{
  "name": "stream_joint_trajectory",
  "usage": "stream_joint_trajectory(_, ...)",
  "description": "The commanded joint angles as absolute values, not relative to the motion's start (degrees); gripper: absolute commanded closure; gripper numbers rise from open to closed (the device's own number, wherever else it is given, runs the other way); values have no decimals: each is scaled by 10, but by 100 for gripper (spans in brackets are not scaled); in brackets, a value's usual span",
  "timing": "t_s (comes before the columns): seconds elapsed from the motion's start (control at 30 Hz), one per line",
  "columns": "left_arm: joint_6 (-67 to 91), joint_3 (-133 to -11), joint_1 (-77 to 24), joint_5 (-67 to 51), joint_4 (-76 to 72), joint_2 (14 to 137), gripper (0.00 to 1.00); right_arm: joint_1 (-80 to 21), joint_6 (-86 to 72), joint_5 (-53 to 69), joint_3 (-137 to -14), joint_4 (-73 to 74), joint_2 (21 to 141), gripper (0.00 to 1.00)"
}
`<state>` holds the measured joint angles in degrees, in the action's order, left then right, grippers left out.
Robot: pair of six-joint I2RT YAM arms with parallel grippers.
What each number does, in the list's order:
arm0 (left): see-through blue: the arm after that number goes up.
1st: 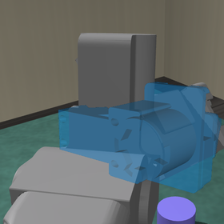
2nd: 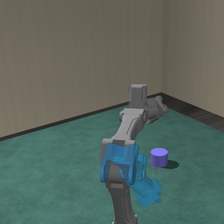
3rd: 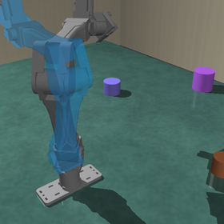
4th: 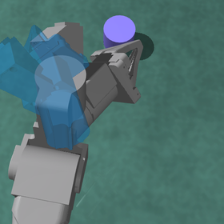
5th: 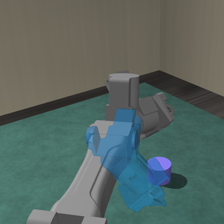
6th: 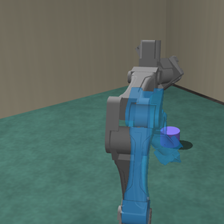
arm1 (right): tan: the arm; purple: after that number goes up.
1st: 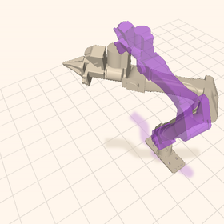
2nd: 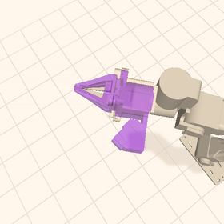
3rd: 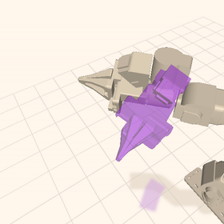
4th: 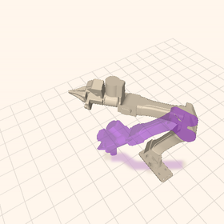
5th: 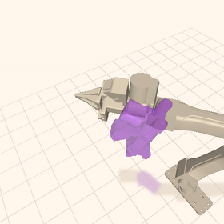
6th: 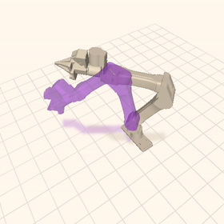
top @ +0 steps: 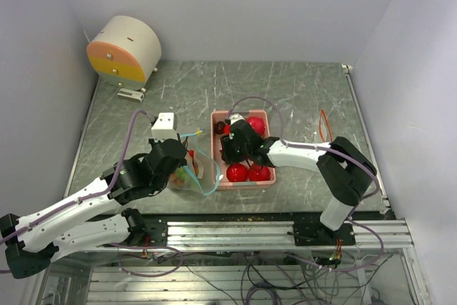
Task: Place the food in the zip-top bag and seal the zipper
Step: Pick up the fake fruit from the bin, then place the fake fruit in the zipper food storage bag.
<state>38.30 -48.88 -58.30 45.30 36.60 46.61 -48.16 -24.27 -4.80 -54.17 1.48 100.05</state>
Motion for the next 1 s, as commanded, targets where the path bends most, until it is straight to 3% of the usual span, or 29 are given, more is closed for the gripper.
stream_joint_trajectory(0.0, 389, -487, -581, 451, 355, 463, 93, -479, -234, -67, -530, 14, 920, 65)
stream_joint_trajectory(0.13, 390, -482, -580, 449, 352, 463, 93, -479, -227, -33, -501, 0, 803, 65)
stream_joint_trajectory(0.3, 395, -481, -579, 451, 353, 474, 93, -485, -215, 117, -479, -17, 693, 64)
stream_joint_trajectory(0.5, 398, -479, -577, 446, 340, 493, 93, -537, -214, 254, -456, -79, 638, 63)
stream_joint_trajectory(0.7, 397, -488, -577, 431, 332, 511, 93, -593, -216, 241, -463, -108, 705, 63)
stream_joint_trajectory(0.97, 401, -490, -577, 430, 351, 490, 93, -591, -249, 46, -472, -91, 774, 61)
